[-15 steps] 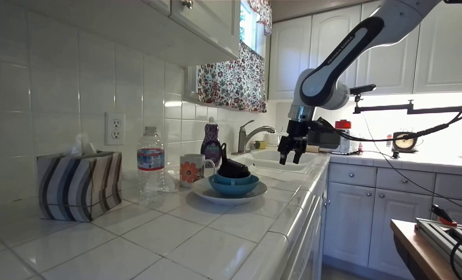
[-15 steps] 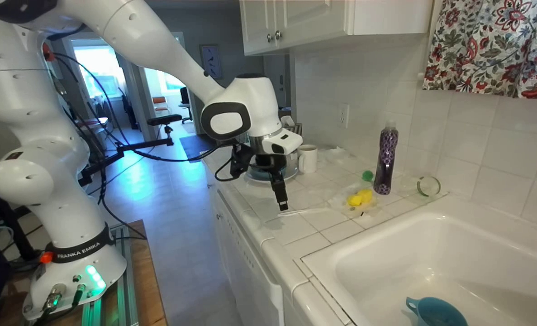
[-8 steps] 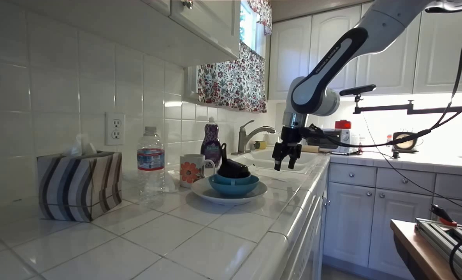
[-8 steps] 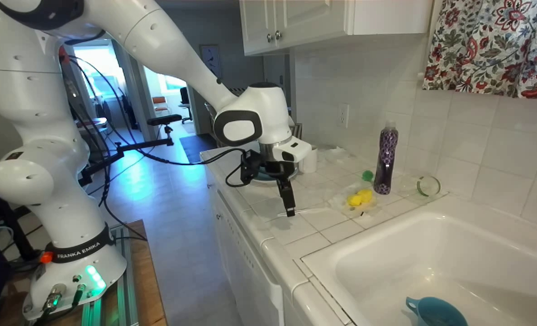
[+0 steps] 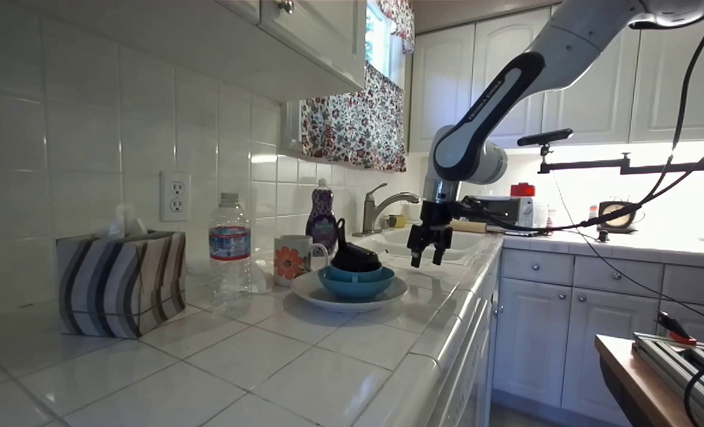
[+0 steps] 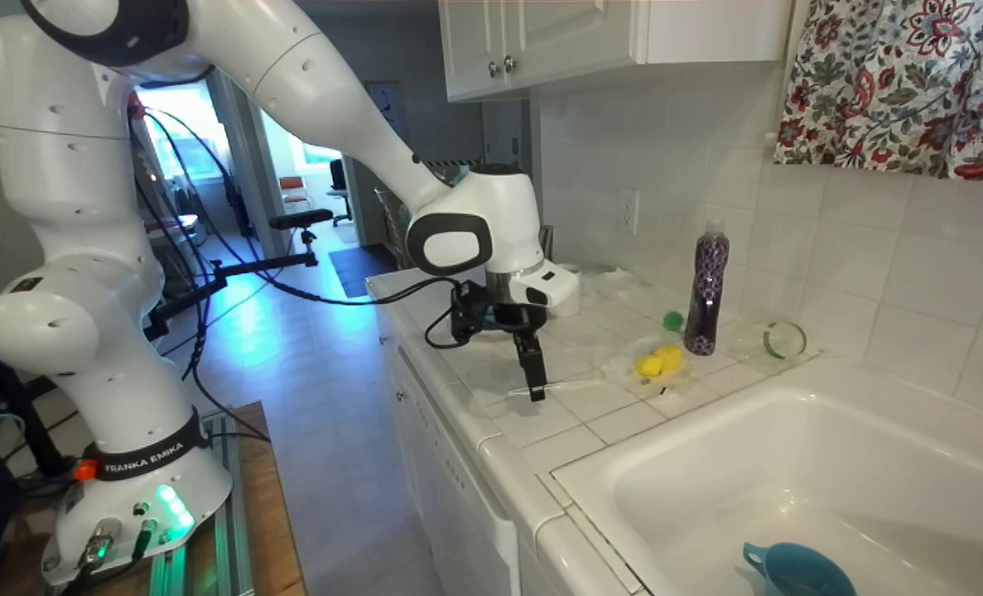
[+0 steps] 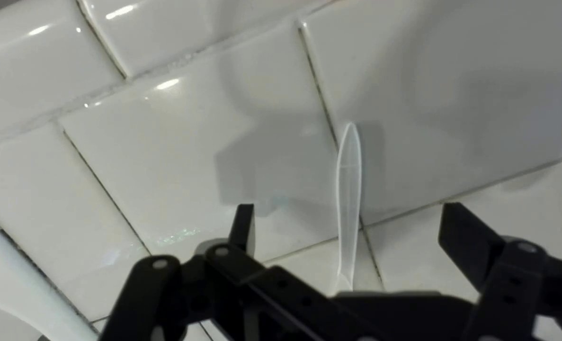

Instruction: Put the plastic knife on the white plate

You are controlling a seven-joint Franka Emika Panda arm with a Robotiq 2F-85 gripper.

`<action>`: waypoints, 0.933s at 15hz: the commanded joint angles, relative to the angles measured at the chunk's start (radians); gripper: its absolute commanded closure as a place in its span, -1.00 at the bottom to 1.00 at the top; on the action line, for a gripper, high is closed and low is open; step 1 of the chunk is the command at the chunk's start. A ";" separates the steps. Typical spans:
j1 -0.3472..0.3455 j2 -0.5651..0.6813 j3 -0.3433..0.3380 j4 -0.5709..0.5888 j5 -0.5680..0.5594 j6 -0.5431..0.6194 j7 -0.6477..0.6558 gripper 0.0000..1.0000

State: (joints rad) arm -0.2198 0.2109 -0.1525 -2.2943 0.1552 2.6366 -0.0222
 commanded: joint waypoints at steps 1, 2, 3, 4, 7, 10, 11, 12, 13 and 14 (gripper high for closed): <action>0.000 0.033 0.012 0.038 0.031 -0.017 -0.001 -1.00; 0.002 0.038 0.012 0.042 0.026 -0.020 0.001 -1.00; 0.004 0.041 0.011 0.041 0.018 -0.020 0.005 -1.00; 0.004 0.045 0.011 0.044 0.014 -0.022 0.006 -1.00; 0.007 0.052 0.010 0.046 0.008 -0.024 0.013 -1.00; 0.010 0.057 0.005 0.046 -0.003 -0.026 0.019 -1.00; 0.010 0.058 0.003 0.044 -0.008 -0.027 0.021 -1.00; 0.010 0.058 0.002 0.043 -0.011 -0.028 0.021 -1.00; 0.011 0.059 0.000 0.042 -0.014 -0.030 0.023 -1.00; 0.011 0.059 -0.002 0.041 -0.018 -0.030 0.025 -1.00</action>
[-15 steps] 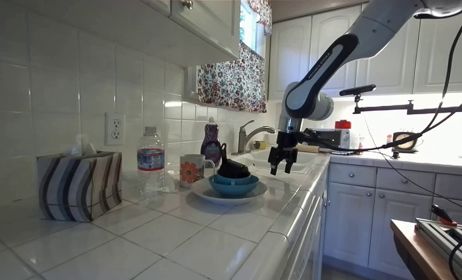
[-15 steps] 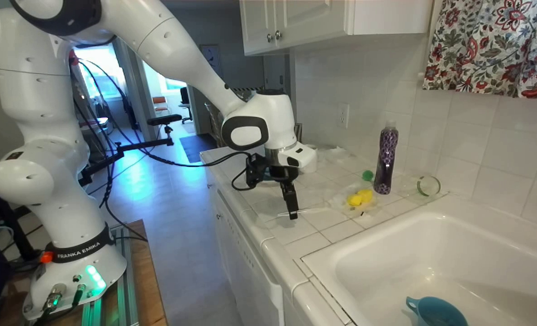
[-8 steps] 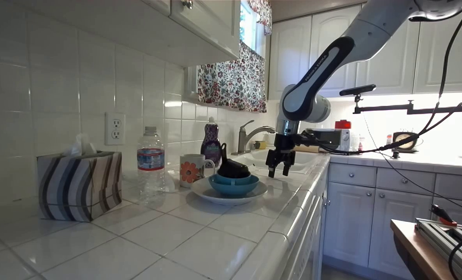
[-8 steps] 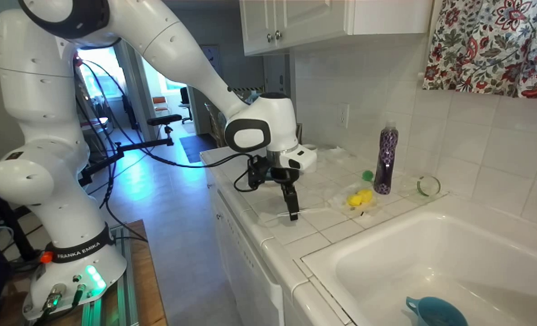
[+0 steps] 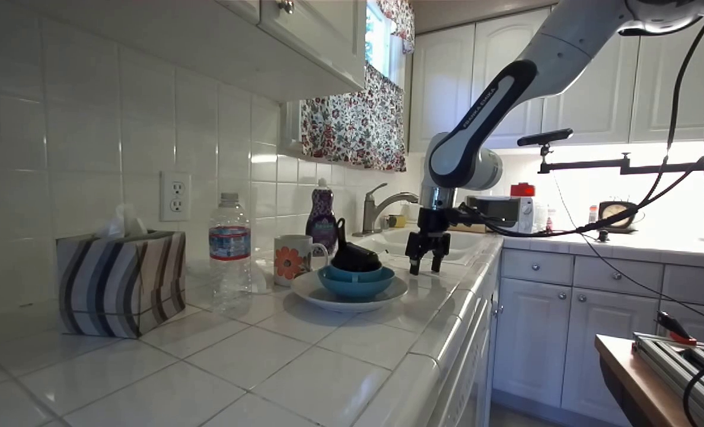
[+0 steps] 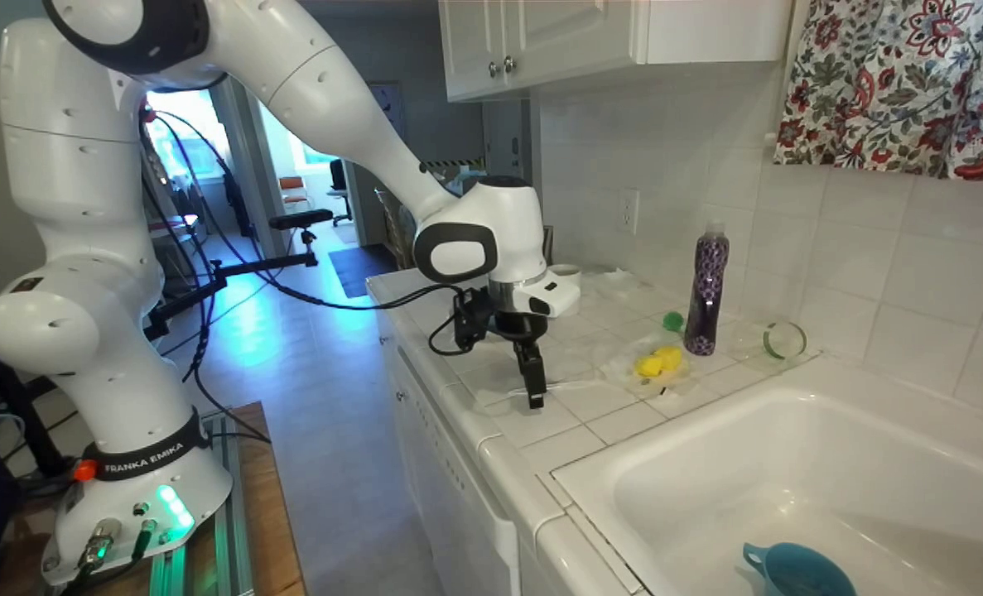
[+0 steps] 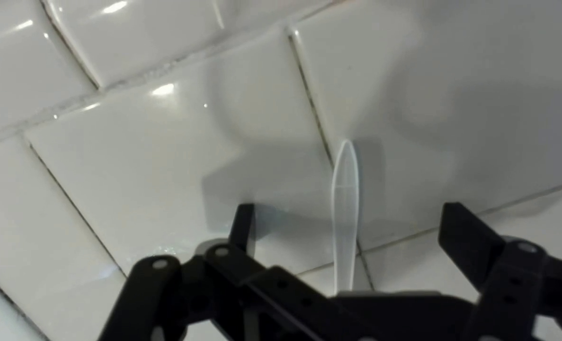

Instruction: Put the plastic knife on the white plate

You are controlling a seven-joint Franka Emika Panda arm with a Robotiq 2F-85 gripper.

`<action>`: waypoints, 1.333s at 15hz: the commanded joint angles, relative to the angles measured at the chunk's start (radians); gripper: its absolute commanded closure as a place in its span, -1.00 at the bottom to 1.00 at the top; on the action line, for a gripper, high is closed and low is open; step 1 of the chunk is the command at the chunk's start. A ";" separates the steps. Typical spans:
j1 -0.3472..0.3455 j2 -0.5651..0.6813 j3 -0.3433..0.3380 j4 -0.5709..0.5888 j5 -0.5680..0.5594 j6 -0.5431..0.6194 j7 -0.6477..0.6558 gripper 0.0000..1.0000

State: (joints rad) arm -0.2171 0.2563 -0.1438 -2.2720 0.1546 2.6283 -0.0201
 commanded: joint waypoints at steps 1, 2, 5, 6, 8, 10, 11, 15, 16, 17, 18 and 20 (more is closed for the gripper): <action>0.009 0.013 -0.013 0.019 -0.021 -0.022 0.025 -1.00; 0.009 0.013 -0.015 0.018 -0.025 -0.022 0.027 -0.99; 0.009 0.012 -0.021 0.017 -0.028 -0.020 0.031 -0.88; 0.008 0.013 -0.023 0.018 -0.029 -0.020 0.033 -0.75; 0.008 0.013 -0.025 0.018 -0.028 -0.019 0.034 -0.53; 0.007 0.013 -0.030 0.018 -0.027 -0.018 0.034 -0.09; 0.007 0.011 -0.031 0.019 -0.027 -0.018 0.035 0.08; 0.012 0.011 -0.030 0.024 -0.027 -0.017 0.041 0.63; 0.014 0.011 -0.030 0.025 -0.027 -0.017 0.043 0.76; 0.014 0.011 -0.031 0.026 -0.028 -0.017 0.043 0.89; 0.014 0.010 -0.032 0.026 -0.028 -0.016 0.044 0.94; 0.014 0.005 -0.035 0.029 -0.031 -0.016 0.046 0.92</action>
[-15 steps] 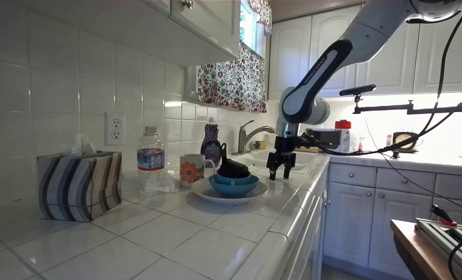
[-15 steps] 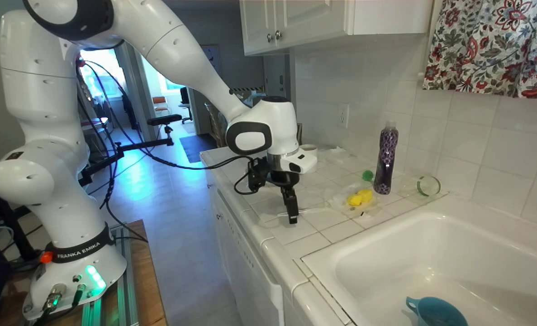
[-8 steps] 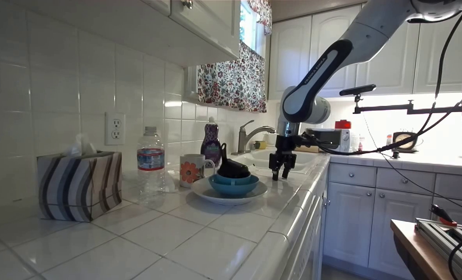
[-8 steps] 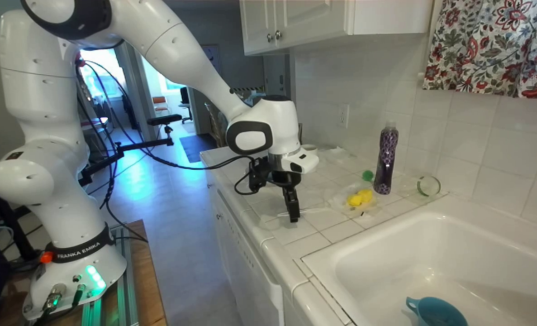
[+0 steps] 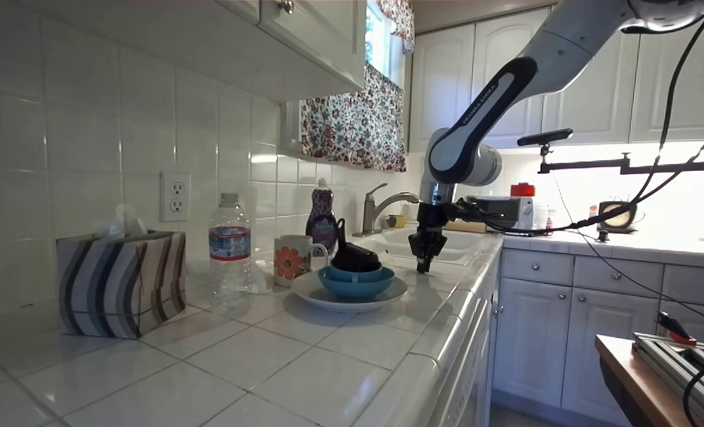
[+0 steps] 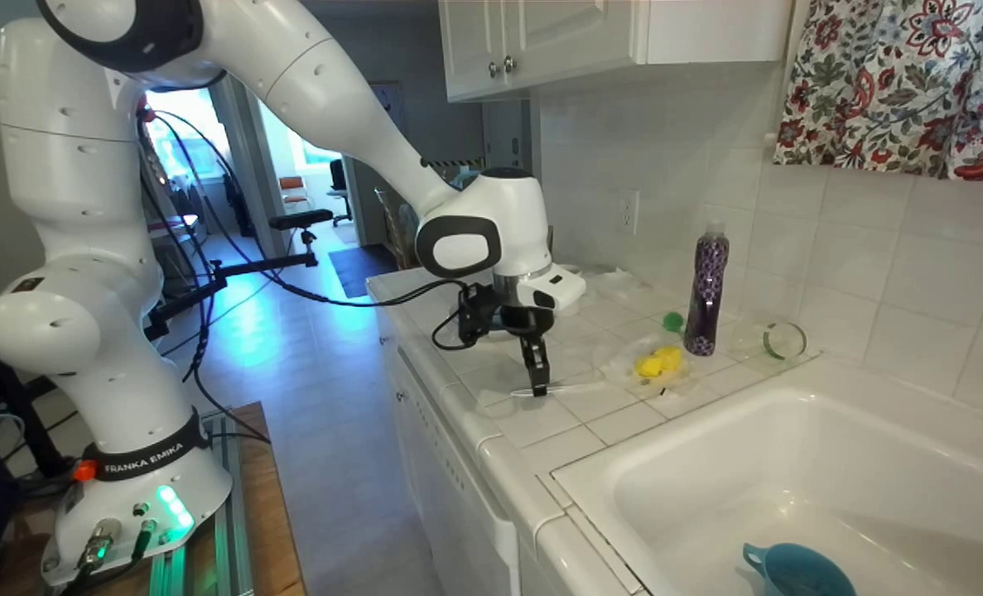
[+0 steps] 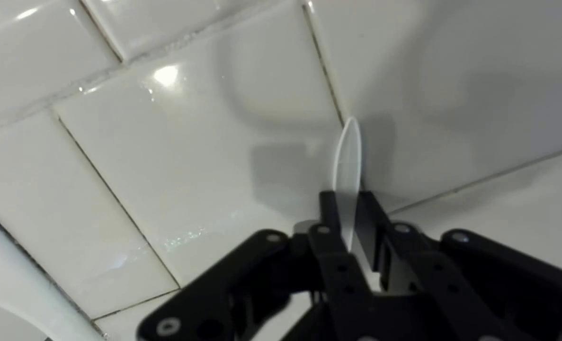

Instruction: Put the plastic knife on the white plate

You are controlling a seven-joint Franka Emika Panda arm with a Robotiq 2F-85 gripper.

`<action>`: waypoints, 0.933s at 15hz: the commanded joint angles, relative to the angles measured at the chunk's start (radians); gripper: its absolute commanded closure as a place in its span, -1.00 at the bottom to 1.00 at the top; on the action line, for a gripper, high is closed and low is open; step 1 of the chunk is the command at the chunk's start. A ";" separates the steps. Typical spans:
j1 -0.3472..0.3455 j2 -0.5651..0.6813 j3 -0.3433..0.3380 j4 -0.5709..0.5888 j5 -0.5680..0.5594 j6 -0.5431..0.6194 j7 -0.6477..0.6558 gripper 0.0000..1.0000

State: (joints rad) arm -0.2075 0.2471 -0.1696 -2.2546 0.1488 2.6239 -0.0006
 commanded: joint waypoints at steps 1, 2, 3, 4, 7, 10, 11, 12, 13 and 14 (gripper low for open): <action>0.006 0.013 -0.011 0.009 -0.027 -0.008 0.032 1.00; 0.007 0.008 -0.013 0.006 -0.026 -0.007 0.037 0.94; 0.009 -0.004 -0.015 0.000 -0.027 -0.003 0.046 0.94; 0.011 -0.023 -0.017 -0.011 -0.027 0.001 0.057 0.94; 0.021 -0.098 -0.019 -0.059 -0.036 0.026 0.074 0.94; 0.035 -0.173 -0.021 -0.093 -0.060 0.032 0.105 0.94; 0.037 -0.197 -0.015 -0.104 -0.057 0.025 0.111 0.94; 0.041 -0.222 -0.006 -0.114 -0.046 0.018 0.113 0.94; 0.046 -0.244 0.001 -0.125 -0.037 0.018 0.115 0.94; 0.054 -0.265 0.012 -0.133 -0.025 0.023 0.115 0.94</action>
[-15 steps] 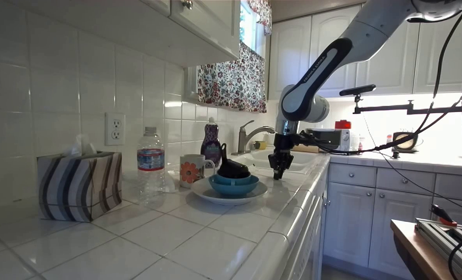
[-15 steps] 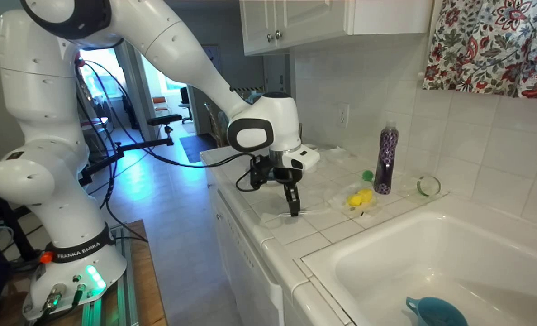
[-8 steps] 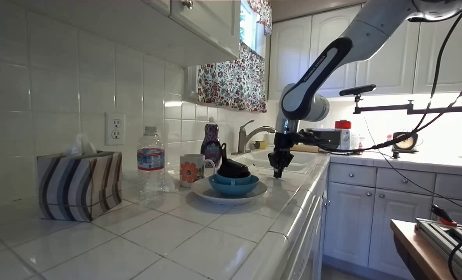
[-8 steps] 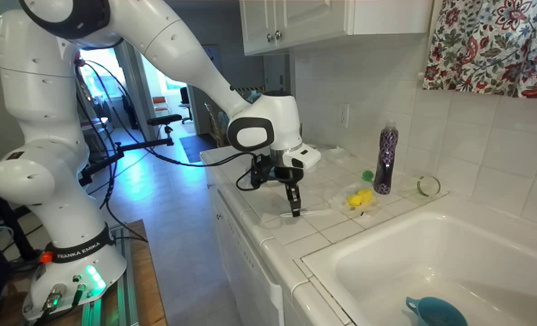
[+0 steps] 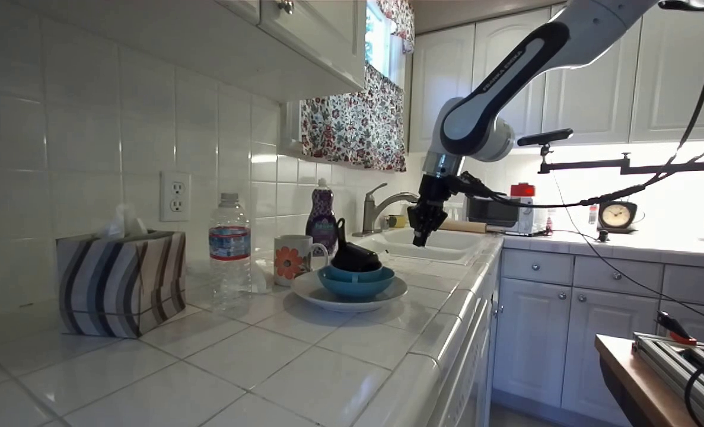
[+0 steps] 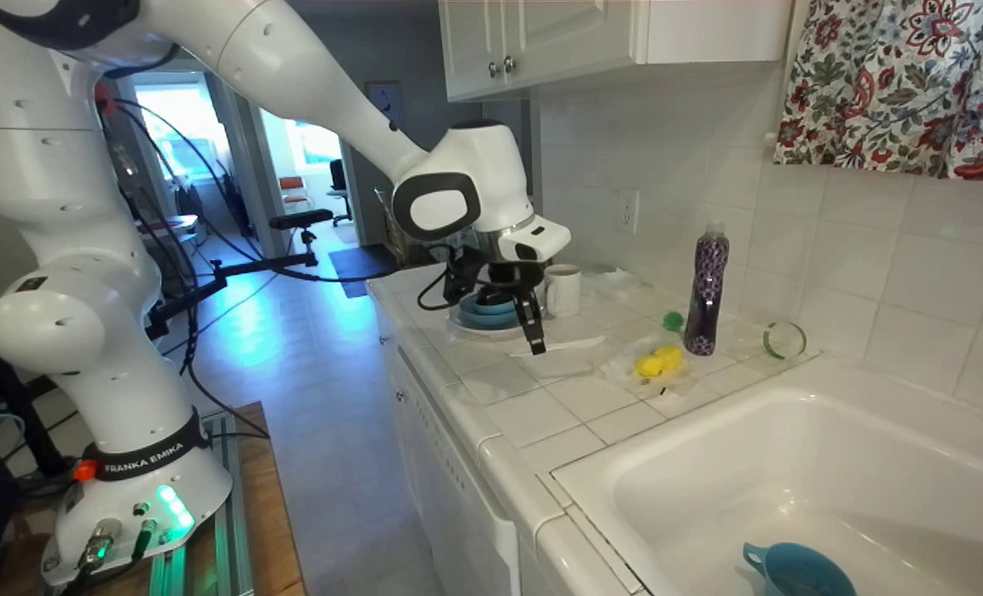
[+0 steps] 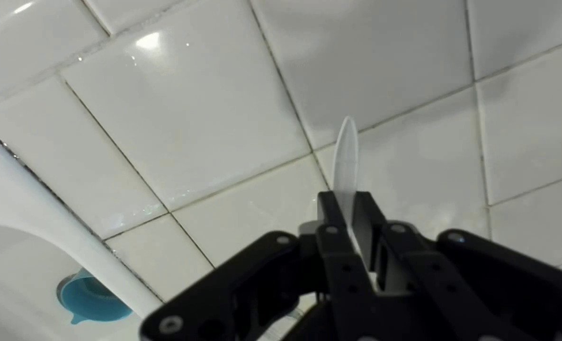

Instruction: Put the plastic knife on the white plate

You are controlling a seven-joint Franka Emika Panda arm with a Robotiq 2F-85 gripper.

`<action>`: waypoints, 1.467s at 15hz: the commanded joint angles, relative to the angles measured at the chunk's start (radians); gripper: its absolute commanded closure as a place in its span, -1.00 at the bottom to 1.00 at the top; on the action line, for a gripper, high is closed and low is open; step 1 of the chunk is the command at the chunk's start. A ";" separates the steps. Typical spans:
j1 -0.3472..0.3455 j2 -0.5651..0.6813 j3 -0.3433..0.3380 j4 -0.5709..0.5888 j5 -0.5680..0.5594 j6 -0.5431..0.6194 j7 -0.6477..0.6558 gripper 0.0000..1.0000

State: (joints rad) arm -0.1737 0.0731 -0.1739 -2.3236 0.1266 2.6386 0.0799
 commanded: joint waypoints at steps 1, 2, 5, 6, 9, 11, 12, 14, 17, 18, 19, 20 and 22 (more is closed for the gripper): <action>0.029 -0.107 0.027 -0.069 0.004 0.008 0.030 0.94; 0.037 -0.120 0.037 -0.072 0.007 0.013 0.028 0.94; 0.063 -0.134 0.064 -0.073 0.022 0.036 0.027 0.94; 0.071 -0.135 0.071 -0.070 0.034 0.037 0.023 0.94; 0.093 -0.128 0.093 -0.063 0.045 0.020 0.035 0.94; 0.089 -0.109 0.088 -0.041 0.024 0.012 0.021 0.94; 0.092 -0.108 0.092 -0.041 0.024 0.012 0.022 0.74; 0.092 -0.107 0.091 -0.041 0.024 0.012 0.022 0.74; 0.089 -0.107 0.089 -0.041 0.024 0.012 0.022 0.94; 0.090 -0.100 0.091 -0.035 0.009 0.008 0.032 0.94; 0.093 -0.086 0.095 -0.021 -0.003 -0.003 0.036 0.94; 0.097 -0.075 0.099 -0.013 0.001 -0.007 0.025 0.94; 0.106 -0.045 0.107 0.012 0.000 -0.027 0.013 0.94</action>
State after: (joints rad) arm -0.0786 -0.0208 -0.0769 -2.3621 0.1447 2.6486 0.0982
